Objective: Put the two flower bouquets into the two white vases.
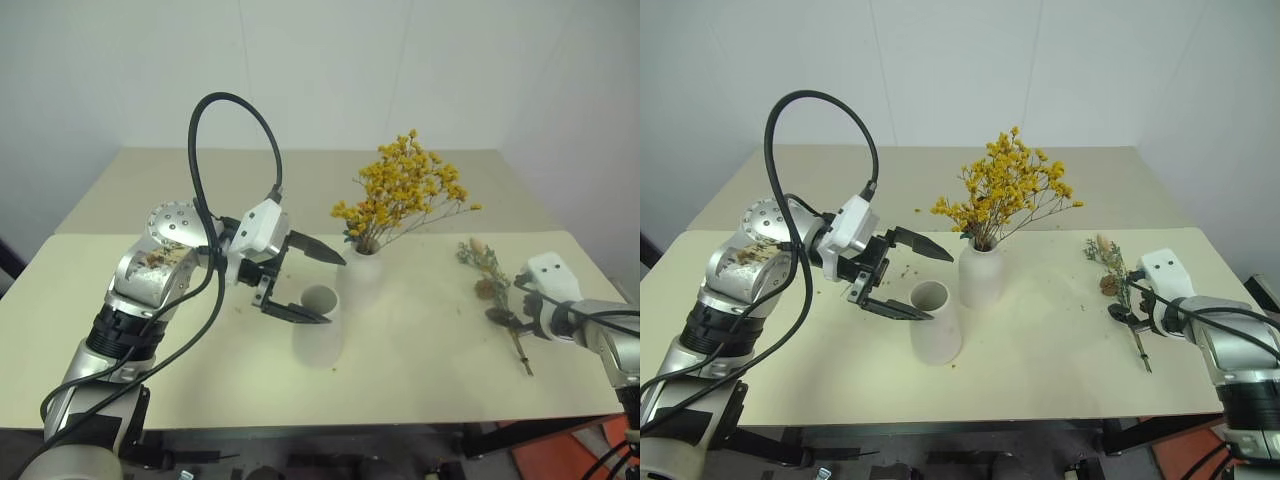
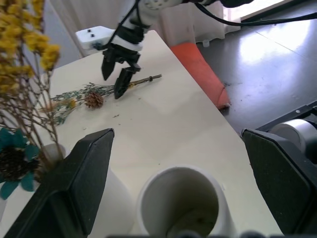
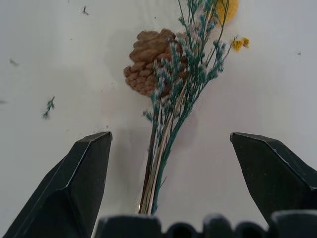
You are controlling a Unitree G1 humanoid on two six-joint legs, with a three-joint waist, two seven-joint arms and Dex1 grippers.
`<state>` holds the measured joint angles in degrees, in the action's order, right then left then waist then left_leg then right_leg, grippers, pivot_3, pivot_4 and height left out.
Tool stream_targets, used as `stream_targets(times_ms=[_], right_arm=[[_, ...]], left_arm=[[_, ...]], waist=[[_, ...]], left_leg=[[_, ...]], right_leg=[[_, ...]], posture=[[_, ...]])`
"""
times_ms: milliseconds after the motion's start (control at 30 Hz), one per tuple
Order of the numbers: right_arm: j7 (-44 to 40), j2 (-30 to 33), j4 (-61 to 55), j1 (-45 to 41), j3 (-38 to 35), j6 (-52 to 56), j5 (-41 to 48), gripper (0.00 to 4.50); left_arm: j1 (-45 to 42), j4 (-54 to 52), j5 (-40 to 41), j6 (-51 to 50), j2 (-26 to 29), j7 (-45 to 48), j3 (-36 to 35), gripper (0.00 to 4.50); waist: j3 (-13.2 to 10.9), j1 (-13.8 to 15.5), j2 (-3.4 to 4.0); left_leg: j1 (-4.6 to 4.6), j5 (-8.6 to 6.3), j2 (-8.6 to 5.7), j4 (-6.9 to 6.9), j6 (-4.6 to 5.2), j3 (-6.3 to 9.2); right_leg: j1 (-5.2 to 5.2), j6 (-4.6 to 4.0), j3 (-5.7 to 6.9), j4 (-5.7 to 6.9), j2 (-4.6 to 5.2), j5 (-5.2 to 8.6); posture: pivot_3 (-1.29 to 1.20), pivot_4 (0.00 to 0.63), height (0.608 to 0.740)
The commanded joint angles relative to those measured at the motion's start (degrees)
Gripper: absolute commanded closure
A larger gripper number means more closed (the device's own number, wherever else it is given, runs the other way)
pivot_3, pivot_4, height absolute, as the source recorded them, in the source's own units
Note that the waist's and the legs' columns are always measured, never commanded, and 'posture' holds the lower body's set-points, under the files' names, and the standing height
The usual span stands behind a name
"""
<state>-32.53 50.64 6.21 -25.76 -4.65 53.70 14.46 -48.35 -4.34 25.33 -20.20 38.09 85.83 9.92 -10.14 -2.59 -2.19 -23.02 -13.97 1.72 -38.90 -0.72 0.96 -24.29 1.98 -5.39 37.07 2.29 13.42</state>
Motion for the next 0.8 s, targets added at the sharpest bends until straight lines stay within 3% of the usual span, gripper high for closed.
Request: stream_targets(times_ms=[33, 400, 667, 800], right_arm=[[-1.00, 0.18, 2.54, -2.32, 0.18, -1.16, -1.05, 0.59], [-2.17, -0.30, 6.26, -3.84, 0.34, -0.58, -0.92, 4.44], [1.48, -0.35, 0.38, -1.40, -2.86, 1.63, -1.15, 4.48], [14.57, -6.69, -9.00, 1.29, -13.58, -1.30, -3.18, 4.48]], left_arm=[[0.59, -3.11, 1.49, -1.22, 0.96, -1.03, -1.61, 0.00], [1.22, -4.89, 3.02, -3.13, 2.07, -3.02, -2.27, 0.00], [1.65, -5.58, 3.61, -3.53, 1.92, -4.06, -2.66, 0.00], [2.45, -5.75, 3.99, -4.01, 2.32, -5.52, -3.64, 0.00]], waist=[[0.00, 0.01, 0.00], [0.00, 0.05, 0.00], [0.00, 0.03, 0.00], [0.00, 0.08, 0.00]], left_leg=[[0.00, 0.00, 0.00, 0.00, 0.00, 0.00], [0.00, 0.00, 0.00, 0.00, 0.00, -0.01], [0.00, 0.00, 0.00, 0.00, 0.00, 0.00], [-0.03, 0.00, 0.00, 0.00, 0.00, 0.01]], right_leg=[[0.00, 0.00, -0.01, 0.00, 0.00, 0.00], [0.00, 0.00, -0.01, 0.00, 0.01, 0.00], [0.00, 0.00, -0.01, 0.00, 0.01, 0.00], [-0.03, 0.00, -0.01, 0.01, 0.01, 0.00]], posture=[[0.00, 0.150, 0.740], [0.00, 0.150, 0.740], [0.00, 0.150, 0.740], [0.00, 0.150, 0.740]])
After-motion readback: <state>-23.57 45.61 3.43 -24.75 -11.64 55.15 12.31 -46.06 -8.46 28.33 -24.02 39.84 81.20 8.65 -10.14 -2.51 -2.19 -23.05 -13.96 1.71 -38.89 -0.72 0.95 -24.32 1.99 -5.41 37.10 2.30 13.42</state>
